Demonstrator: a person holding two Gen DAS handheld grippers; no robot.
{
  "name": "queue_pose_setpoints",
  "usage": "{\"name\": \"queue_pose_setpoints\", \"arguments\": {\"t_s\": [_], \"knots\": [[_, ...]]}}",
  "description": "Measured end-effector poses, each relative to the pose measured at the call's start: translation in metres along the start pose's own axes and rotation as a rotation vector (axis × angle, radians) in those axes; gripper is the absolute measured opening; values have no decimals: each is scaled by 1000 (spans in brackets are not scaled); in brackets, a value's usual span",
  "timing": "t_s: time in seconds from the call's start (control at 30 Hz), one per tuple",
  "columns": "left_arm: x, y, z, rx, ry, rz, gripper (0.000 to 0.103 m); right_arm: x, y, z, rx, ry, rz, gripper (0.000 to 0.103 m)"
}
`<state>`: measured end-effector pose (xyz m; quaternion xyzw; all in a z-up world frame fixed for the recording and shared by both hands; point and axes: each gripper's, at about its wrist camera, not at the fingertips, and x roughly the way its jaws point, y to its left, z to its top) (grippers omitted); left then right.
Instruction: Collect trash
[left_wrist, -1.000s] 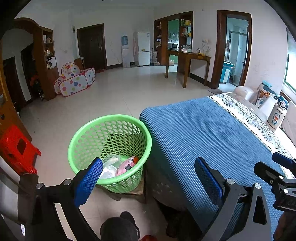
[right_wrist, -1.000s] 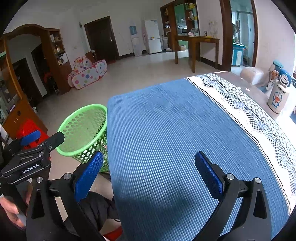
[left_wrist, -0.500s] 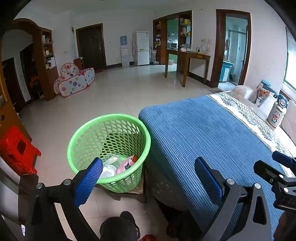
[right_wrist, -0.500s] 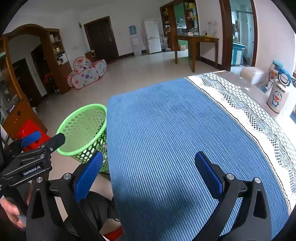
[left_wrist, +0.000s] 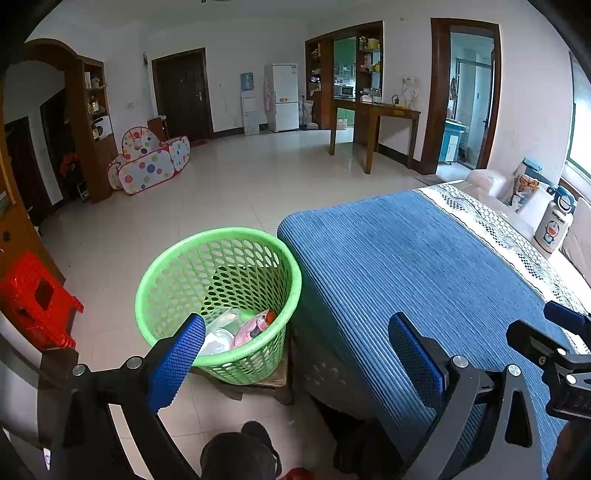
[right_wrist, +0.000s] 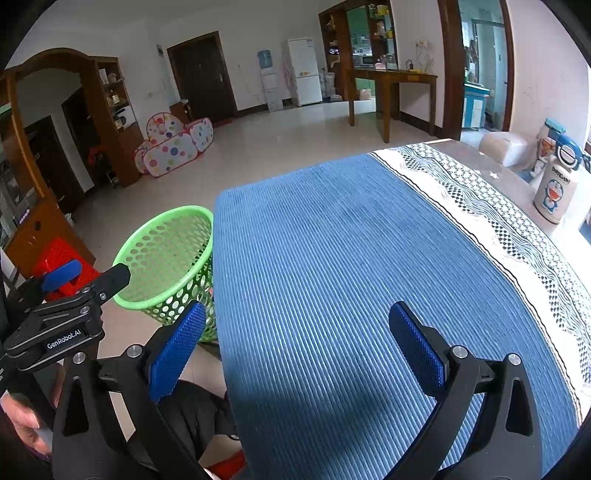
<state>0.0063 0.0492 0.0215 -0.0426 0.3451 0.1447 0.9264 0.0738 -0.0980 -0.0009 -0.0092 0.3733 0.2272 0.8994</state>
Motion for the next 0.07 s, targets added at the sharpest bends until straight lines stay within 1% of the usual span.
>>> {"name": "queue_pose_setpoints", "arguments": {"t_s": [0.07], "knots": [[0,0,0,0,1,0,96,0,0,0,0,-1,-1,98]]}}
